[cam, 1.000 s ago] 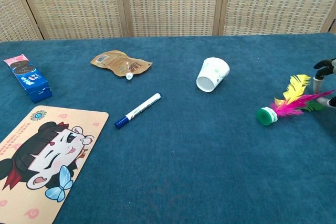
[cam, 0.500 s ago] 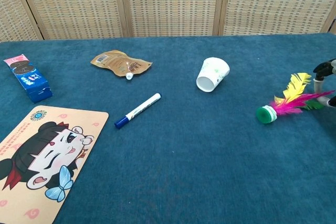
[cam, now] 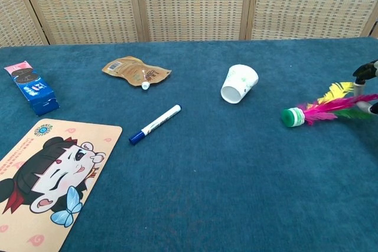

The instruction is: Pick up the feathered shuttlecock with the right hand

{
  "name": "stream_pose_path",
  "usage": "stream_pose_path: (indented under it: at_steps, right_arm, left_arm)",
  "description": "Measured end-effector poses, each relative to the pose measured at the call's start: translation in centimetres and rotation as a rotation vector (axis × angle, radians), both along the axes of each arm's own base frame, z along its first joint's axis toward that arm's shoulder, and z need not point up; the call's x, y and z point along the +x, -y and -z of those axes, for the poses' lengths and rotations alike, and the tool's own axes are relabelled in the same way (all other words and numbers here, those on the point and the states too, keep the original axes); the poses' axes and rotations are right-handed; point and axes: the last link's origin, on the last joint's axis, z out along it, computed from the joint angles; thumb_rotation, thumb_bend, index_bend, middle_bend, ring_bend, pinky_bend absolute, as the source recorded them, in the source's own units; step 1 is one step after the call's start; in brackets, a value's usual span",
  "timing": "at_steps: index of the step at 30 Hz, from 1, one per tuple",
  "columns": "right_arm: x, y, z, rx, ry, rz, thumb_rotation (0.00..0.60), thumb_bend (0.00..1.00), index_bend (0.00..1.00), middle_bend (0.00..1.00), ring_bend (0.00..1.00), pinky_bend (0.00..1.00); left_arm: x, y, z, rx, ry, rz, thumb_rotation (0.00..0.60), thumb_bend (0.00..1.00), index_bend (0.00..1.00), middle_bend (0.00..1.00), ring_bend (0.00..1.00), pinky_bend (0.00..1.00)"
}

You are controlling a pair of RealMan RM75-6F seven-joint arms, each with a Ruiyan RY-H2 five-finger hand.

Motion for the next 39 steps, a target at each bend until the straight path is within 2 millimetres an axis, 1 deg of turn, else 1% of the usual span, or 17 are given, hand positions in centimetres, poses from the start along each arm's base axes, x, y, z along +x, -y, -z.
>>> stream_pose_path:
  at_steps: [2,7,15,23,27,33,39]
  right_arm:
    - [0.4,0.1,-0.3,-0.007,-0.002,-0.014,0.6,0.43,0.58,0.16,0.0,0.05]
    - [2.1,0.2,-1.8,-0.035,-0.026,-0.078,0.6,0.43,0.58,0.16,0.0,0.06]
    - [4.6,0.2,-5.0,-0.064,-0.102,-0.153,0.6,0.43,0.59,0.17,0.0,0.06]
    - [7.0,-0.1,-6.7,-0.092,-0.125,-0.206,0.6,0.43,0.59,0.18,0.0,0.06]
    - [8.0,-0.4,-6.6,-0.077,-0.153,-0.224,0.6,0.43,0.59,0.18,0.0,0.06]
    - [8.8,-0.5,-5.1,-0.034,-0.179,-0.236,0.6,0.43,0.59,0.18,0.0,0.06]
    - [8.8,-0.4,-4.2,-0.009,-0.212,-0.232,0.6,0.43,0.59,0.18,0.0,0.06]
  left_arm:
    - [0.0,0.0,0.0,0.001,0.001,0.0,0.6,0.15,0.0,0.0,0.0,0.0]
    - [0.0,0.0,-0.2,0.005,0.006,0.001,0.6,0.15,0.0,0.0,0.0,0.0]
    - [-0.1,0.0,-0.2,0.005,0.01,-0.002,0.6,0.15,0.0,0.0,0.0,0.0]
    - [0.1,0.1,-0.3,0.005,0.012,0.006,0.6,0.15,0.0,0.0,0.0,0.0]
    - [0.2,0.2,-0.4,0.012,0.016,0.01,0.6,0.15,0.0,0.0,0.0,0.0]
    - [0.1,0.2,-0.5,0.012,0.018,0.008,0.6,0.15,0.0,0.0,0.0,0.0]
    - [0.0,0.1,-0.6,0.012,0.02,0.008,0.6,0.15,0.0,0.0,0.0,0.0]
